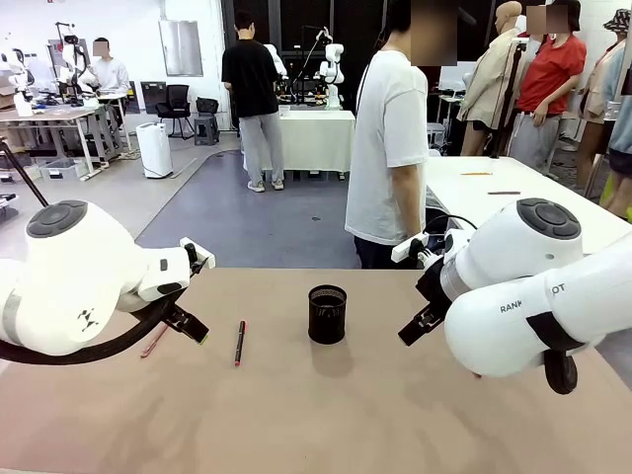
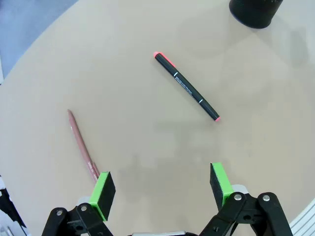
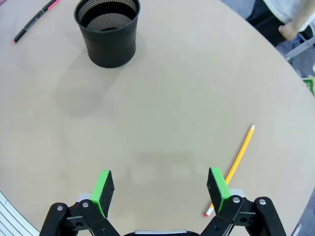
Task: Place the pens into the pen holder.
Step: Pick up a writing instrument from the table and place it into the Pen holder.
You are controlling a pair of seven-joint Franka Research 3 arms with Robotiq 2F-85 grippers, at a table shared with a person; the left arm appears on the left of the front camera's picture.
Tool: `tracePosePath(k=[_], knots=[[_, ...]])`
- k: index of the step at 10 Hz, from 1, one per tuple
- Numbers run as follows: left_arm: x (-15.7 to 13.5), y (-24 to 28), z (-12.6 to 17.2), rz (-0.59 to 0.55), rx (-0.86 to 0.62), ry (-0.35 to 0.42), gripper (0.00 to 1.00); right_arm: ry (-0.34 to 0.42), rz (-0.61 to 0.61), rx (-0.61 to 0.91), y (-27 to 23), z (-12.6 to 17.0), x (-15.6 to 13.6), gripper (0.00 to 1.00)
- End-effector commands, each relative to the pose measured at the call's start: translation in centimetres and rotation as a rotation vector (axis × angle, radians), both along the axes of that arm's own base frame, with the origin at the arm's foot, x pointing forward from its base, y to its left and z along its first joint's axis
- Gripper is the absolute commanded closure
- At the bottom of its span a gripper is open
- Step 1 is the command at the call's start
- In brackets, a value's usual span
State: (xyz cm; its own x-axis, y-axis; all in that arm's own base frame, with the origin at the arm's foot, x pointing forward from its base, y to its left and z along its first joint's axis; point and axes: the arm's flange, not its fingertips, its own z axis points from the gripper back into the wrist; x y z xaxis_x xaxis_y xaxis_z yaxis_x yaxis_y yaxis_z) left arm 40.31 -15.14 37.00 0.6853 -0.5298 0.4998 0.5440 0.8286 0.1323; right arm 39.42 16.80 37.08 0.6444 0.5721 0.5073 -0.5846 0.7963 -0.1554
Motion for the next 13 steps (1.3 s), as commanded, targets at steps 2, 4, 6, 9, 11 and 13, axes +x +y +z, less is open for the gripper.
tracePosePath(k=[2,4,6,9,11,13], knots=[[0.0,0.0,0.0,0.0,0.0,0.0,0.0,0.0,0.0,0.0,0.0,0.0,0.0,0.0],[0.0,0.0,0.0,0.0,0.0,0.0,0.0,0.0,0.0,0.0,0.0,0.0,0.0,0.0],[0.0,0.0,0.0,0.0,0.0,0.0,0.0,0.0,0.0,0.0,0.0,0.0,0.0,0.0],[0.0,0.0,0.0,0.0,0.0,0.0,0.0,0.0,0.0,0.0,0.0,0.0,0.0,0.0],[-0.1,-1.0,0.4,-0.049,0.015,0.086,0.0,0.029,0.03,0.026,0.2,0.3,0.0,0.0],[-0.3,-1.7,1.6,-0.137,-0.004,0.205,0.0,0.097,0.108,0.078,1.1,1.0,0.0,0.0]])
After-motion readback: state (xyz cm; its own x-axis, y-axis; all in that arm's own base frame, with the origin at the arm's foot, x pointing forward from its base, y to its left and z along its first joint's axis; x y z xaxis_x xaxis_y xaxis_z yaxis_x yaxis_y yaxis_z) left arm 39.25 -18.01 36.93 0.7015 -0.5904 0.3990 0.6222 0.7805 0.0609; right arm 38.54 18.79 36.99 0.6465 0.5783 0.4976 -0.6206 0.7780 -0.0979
